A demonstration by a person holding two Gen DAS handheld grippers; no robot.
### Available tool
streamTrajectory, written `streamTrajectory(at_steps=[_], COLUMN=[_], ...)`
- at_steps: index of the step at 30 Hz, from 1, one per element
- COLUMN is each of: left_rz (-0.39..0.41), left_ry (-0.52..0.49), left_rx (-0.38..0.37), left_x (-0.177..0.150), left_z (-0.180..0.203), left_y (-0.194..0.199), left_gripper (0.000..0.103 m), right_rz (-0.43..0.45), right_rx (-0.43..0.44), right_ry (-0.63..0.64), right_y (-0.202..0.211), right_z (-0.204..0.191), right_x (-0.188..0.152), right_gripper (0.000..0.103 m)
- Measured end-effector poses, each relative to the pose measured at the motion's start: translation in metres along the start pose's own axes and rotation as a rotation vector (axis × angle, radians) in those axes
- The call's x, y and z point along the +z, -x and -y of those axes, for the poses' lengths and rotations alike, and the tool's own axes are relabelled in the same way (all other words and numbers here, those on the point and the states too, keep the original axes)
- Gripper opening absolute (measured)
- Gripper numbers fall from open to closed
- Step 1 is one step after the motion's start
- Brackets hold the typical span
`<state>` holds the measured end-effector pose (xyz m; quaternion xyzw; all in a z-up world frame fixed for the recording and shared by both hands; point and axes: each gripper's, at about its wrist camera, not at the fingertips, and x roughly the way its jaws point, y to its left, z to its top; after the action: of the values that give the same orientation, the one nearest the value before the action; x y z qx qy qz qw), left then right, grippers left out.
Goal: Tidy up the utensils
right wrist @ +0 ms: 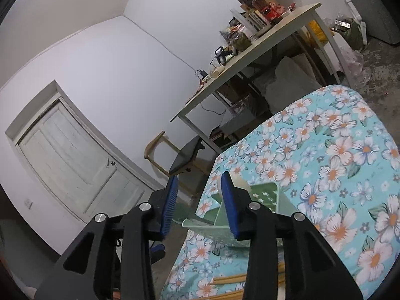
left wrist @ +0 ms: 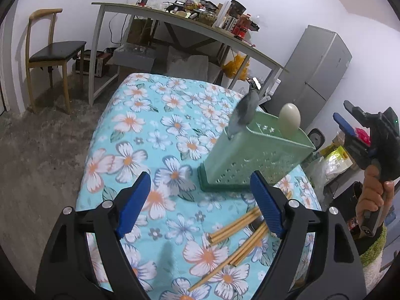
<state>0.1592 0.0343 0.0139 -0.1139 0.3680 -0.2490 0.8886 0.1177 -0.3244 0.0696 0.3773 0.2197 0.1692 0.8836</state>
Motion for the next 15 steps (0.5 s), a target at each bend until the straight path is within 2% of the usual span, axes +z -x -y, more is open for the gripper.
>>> streamTrajectory(at_steps=[4, 8, 12, 15], left_rz=[0.000, -0.022, -0.085, -0.129], left_ry=[-0.026, -0.032, -0.001, -0.006], left_rx=[0.006, 0.010, -0.036, -0.076], left_x=[-0.011, -0.024, -0.038, -0.048], left_z=[0.005, 0.005, 0.003, 0.005], left_y=[0.002, -0.001, -0.011, -0.017], left_gripper=[0.080, 0.080, 0.081, 0.089], right_rz=[-0.012, -0.076, -0.183, -0.236], right_rx=[-0.036, -0.095, -0.193, -0.241], right_ry=[-0.006, -0.051, -0.125, -0.219], right_y=[0.019, 0.031, 0.029, 0.029], right_z=[0.007, 0.025, 0.049, 0.072], right_x=[-0.019, -0.056, -0.099, -0.128], right_gripper=[0.036, 0.036, 0.036, 0.036])
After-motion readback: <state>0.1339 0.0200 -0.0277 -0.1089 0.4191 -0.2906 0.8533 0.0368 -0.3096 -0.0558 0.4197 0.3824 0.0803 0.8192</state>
